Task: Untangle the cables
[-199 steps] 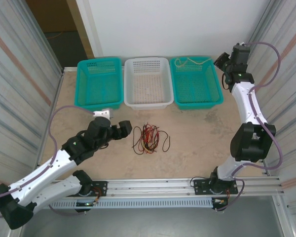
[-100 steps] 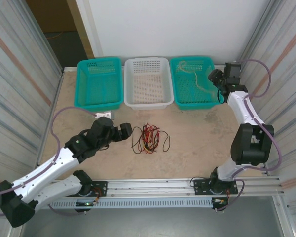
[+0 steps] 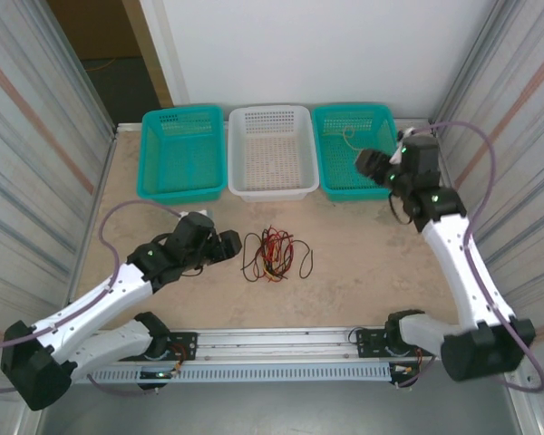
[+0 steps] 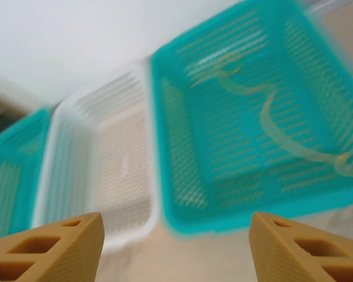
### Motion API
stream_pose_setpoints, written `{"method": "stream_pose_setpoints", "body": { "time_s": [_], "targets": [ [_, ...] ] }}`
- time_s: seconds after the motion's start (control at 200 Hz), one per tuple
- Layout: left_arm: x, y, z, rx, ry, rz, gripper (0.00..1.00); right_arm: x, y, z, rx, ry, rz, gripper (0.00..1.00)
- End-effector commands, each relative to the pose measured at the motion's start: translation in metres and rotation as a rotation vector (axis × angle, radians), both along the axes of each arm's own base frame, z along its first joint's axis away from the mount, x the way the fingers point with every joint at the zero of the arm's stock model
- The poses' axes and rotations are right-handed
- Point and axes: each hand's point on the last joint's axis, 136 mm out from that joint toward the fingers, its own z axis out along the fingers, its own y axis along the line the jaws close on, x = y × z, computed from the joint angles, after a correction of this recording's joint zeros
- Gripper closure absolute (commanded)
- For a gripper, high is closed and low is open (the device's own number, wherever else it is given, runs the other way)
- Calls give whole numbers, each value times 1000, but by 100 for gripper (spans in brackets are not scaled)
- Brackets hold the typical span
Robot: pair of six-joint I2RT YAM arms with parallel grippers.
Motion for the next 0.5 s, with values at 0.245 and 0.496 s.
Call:
{"method": "stream_pose_setpoints", "body": {
  "time_s": [0.245,0.496],
  "targets": [
    [-15,-12,-12,-77,97,-37,34,-111,136,-141,100,351,341,35],
    [-5,-45,-35,-184,124,-81,36,-121,173,-166,34,418,424,44]
  ]
}}
